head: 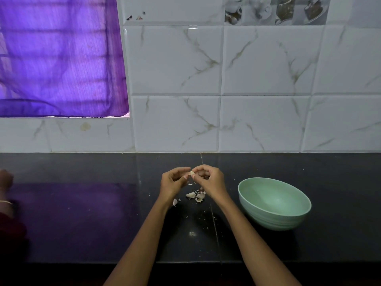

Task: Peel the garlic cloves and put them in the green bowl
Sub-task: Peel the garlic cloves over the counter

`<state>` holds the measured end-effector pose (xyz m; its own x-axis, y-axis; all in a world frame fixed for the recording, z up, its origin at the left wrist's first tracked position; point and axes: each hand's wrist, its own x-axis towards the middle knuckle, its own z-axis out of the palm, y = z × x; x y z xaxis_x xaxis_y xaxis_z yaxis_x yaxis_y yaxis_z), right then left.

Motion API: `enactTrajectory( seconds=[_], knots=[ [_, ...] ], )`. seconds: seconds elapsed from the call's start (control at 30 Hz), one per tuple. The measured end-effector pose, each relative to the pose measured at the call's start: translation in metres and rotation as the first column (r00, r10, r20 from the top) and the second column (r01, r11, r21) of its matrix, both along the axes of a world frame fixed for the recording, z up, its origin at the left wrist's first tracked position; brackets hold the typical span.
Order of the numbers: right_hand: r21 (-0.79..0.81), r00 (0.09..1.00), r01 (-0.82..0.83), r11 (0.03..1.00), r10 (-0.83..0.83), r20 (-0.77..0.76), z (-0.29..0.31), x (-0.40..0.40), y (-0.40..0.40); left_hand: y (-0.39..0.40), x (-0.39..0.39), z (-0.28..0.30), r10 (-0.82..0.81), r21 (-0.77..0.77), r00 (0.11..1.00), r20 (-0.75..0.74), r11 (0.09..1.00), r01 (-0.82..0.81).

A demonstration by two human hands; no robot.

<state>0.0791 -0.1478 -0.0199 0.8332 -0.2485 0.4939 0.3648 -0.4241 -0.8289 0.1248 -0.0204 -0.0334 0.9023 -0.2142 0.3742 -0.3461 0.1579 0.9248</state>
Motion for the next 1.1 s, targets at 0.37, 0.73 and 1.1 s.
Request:
enactTrajectory(
  seconds=[0.37, 0.73, 1.1],
  knots=[
    [-0.191, 0.99, 0.138, 0.972, -0.141, 0.002, -0.003, 0.001, -0.003, -0.002, -0.003, -0.001, -0.1, 0.049, 0.994, -0.039, 0.994, 0.102],
    [-0.284, 0.976, 0.217, 0.934, -0.218, 0.028, 0.0, -0.003, -0.001, -0.002, -0.006, -0.001, 0.031, 0.139, 0.999, 0.033, 0.99, -0.035],
    [0.069, 0.985, 0.104, 0.992, -0.094, -0.145, -0.004, 0.0, 0.003, -0.004, -0.011, 0.002, 0.155, 0.189, 0.978, 0.141, 0.965, -0.181]
  ],
)
